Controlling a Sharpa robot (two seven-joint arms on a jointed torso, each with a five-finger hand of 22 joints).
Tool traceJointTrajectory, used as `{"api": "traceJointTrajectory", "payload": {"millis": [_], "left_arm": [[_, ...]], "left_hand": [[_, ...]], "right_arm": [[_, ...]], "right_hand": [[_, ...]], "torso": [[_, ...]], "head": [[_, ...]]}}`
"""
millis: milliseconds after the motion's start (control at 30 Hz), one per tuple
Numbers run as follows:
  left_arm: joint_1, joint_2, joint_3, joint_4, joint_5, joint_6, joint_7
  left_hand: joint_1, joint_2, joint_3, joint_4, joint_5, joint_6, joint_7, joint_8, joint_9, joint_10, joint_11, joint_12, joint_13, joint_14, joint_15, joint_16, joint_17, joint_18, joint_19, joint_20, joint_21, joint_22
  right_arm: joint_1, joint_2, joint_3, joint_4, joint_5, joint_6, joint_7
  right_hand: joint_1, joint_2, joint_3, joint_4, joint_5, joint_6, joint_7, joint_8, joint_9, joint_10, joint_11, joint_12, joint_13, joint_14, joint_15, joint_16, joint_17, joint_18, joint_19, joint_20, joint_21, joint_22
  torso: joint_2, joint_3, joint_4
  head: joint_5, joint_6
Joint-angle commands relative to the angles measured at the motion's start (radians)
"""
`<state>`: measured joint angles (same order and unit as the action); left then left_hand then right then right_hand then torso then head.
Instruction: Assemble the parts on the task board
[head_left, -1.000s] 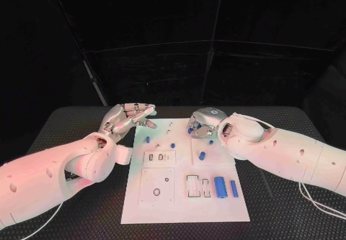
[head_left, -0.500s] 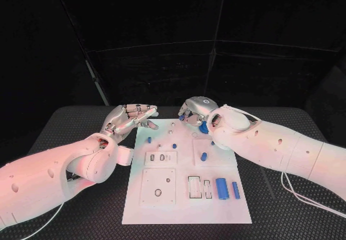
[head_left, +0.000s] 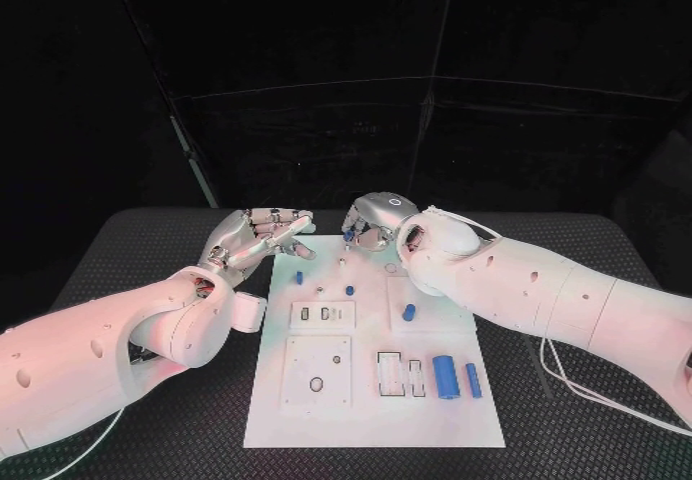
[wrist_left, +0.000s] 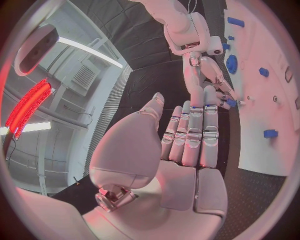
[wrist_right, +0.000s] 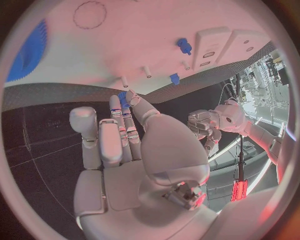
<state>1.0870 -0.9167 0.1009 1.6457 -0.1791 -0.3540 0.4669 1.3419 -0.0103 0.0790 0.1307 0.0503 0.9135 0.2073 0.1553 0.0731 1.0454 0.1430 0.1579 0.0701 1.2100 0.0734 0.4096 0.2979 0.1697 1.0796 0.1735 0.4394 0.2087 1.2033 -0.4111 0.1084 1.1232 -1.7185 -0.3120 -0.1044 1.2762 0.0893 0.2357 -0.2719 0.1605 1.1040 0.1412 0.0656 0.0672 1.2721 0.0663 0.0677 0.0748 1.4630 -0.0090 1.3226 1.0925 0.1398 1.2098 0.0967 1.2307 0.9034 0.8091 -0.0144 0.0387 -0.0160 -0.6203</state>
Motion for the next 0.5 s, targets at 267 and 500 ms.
{"api": "traceJointTrajectory", "payload": {"millis": [267,500], "left_arm": [[0.003,-0.001,0.003,0.001,-0.004,0.011,0.002],[0.004,-0.003,0.003,0.002,-0.004,0.011,0.001]], "left_hand": [[0.000,0.012,-0.006,-0.001,-0.003,0.007,0.003,-0.003,-0.001,0.007,0.002,-0.007,-0.002,-0.010,-0.001,0.004,0.002,0.010,0.006,0.001,0.006,0.001],[0.000,0.012,-0.006,-0.001,-0.003,0.007,0.003,-0.003,-0.001,0.007,0.002,-0.007,-0.002,-0.010,-0.001,0.004,0.002,0.010,0.006,0.001,0.006,0.001]], "right_arm": [[0.003,0.010,0.000,-0.010,0.004,0.077,0.018],[0.003,0.008,0.000,-0.012,0.001,0.093,0.007]], "right_hand": [[-0.003,-0.009,0.008,-0.001,0.003,0.001,0.004,-0.001,0.000,-0.006,0.004,-0.003,-0.002,0.032,-0.002,0.007,0.001,-0.011,-0.006,0.000,0.007,0.001],[-0.005,-0.011,0.010,0.000,0.002,0.000,0.004,-0.001,0.000,-0.006,0.004,-0.003,-0.002,0.032,-0.002,0.006,-0.001,-0.010,-0.007,0.000,0.006,0.000]], "torso": [[0.001,0.0017,0.0012],[0.002,0.0015,0.0001]], "head": [[0.003,-0.008],[0.004,-0.012]]}}
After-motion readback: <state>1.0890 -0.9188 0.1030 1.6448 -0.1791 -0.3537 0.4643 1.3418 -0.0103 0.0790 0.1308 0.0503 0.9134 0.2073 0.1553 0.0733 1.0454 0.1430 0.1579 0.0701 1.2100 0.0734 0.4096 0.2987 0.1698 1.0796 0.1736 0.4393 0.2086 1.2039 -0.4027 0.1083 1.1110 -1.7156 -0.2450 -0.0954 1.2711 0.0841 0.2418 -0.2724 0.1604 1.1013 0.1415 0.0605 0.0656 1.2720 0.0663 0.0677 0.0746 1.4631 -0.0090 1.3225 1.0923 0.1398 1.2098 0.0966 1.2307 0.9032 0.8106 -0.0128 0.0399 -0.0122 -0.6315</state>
